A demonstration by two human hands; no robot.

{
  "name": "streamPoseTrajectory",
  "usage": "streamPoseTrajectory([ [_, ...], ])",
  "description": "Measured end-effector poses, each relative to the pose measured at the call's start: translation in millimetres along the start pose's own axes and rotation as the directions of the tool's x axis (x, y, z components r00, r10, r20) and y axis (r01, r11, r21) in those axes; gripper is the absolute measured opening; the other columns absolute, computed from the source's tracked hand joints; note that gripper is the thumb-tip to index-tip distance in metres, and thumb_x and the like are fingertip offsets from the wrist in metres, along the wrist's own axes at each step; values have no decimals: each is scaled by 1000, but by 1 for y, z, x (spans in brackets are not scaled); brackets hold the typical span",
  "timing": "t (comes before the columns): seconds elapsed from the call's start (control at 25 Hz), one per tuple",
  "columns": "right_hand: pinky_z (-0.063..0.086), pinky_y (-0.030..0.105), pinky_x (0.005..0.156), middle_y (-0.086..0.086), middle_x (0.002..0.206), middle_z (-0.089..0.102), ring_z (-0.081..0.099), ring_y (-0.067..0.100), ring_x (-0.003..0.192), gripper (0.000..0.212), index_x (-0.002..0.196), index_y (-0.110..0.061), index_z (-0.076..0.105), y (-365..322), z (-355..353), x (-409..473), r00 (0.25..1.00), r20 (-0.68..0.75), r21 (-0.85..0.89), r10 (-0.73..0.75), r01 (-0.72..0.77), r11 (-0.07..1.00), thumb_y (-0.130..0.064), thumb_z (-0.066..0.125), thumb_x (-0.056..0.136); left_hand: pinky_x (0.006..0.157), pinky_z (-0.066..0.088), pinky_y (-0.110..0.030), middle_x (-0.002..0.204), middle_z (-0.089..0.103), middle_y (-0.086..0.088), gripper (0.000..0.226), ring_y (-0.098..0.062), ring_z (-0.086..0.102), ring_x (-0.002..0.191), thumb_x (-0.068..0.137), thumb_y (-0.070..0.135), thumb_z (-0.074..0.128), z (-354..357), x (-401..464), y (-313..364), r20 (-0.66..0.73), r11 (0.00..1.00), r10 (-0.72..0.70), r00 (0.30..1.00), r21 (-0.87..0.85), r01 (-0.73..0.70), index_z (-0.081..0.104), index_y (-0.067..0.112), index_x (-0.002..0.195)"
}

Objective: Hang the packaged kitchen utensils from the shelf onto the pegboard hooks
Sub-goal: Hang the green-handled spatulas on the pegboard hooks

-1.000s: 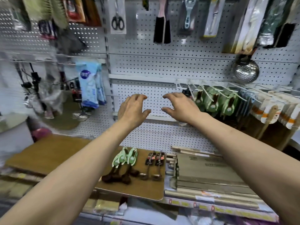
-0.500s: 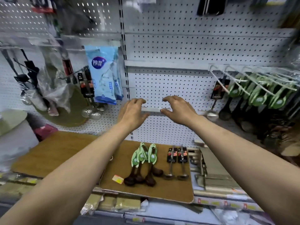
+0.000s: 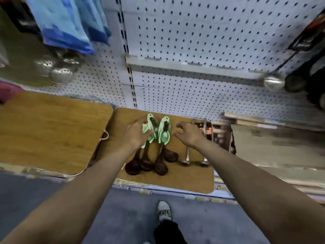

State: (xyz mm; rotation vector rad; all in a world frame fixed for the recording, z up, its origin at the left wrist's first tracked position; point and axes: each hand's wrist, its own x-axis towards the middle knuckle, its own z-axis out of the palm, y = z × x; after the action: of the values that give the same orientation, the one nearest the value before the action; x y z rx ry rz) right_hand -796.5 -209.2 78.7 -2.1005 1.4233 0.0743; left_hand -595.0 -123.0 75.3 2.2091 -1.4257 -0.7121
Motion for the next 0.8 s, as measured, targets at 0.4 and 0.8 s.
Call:
streamPoseTrajectory([
  [0.4,49,29,86,3,121,67,63,27,112,58,126,-10,60,45,123,134,895,256,373,366,-440,817,-47,73,85,95,43,-33,123,65,-8,47,-27,58,116,85,43,69,103,75,-71,95,964,-235,967,-106,245,58,18,124],
  [0.8,58,36,85,1,106,74,71,22,94,37,110,-18,66,37,143,126,871,236,688,431,-463,559,-34,82,80,93,51,-41,115,65,-3,44,-22,61,107,82,42,72,119,90,-79,55,926,-309,949,-209,314,60,18,117],
])
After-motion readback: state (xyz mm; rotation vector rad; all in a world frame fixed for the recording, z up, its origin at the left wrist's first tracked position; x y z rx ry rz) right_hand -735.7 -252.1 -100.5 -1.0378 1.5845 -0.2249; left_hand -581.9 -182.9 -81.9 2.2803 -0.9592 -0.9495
